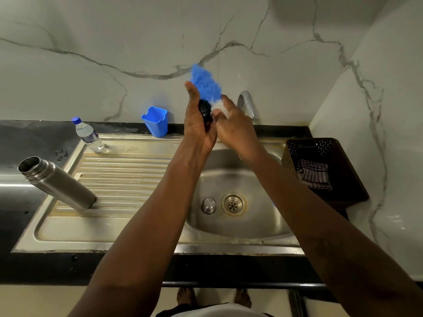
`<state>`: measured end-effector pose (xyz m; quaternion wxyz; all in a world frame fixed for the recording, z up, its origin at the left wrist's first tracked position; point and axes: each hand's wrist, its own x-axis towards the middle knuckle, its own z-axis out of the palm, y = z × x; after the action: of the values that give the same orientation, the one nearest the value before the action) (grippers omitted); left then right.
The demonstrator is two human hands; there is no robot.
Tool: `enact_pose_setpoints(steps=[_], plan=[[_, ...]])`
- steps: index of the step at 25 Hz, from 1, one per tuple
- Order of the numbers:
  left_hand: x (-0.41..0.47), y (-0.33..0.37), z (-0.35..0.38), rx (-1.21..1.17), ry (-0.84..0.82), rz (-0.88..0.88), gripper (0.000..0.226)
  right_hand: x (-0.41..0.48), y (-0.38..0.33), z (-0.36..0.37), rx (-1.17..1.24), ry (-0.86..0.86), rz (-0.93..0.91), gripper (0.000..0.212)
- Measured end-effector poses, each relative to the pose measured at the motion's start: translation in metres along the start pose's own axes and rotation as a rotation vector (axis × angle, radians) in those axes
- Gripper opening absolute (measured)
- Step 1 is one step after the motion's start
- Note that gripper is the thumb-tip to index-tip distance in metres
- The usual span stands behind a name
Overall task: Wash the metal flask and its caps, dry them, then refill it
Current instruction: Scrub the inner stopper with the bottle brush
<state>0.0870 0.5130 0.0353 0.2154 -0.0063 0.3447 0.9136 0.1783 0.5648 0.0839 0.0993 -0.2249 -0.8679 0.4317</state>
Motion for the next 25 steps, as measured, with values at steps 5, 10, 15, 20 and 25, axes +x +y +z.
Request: enact_pose_setpoints(steps=[5, 10, 15, 20, 25], plan=[[0.006, 0.000, -0.007, 0.189, 0.268, 0.012, 0.083, -0.023, 0.000, 0.008, -0.026, -0.045, -0.080, 0.053], [-0.010, -0.006, 0.006, -0.101, 0.181, -0.064, 0.065, 0.007, -0.003, -0.001, -0.012, 0.007, -0.004, 0.049], [-0.007, 0.007, 0.006, -0.034, 0.140, -0.024, 0.072, -0.021, 0.005, 0.006, -0.052, -0.021, -0.061, 0.053], [-0.004, -0.008, -0.005, 0.217, 0.243, -0.012, 0.115, -0.009, -0.001, 0.004, -0.014, 0.042, -0.058, 0.053], [-0.017, 0.000, -0.005, 0.093, 0.217, 0.008, 0.055, -0.016, 0.002, 0.012, -0.093, 0.006, -0.087, 0.052]])
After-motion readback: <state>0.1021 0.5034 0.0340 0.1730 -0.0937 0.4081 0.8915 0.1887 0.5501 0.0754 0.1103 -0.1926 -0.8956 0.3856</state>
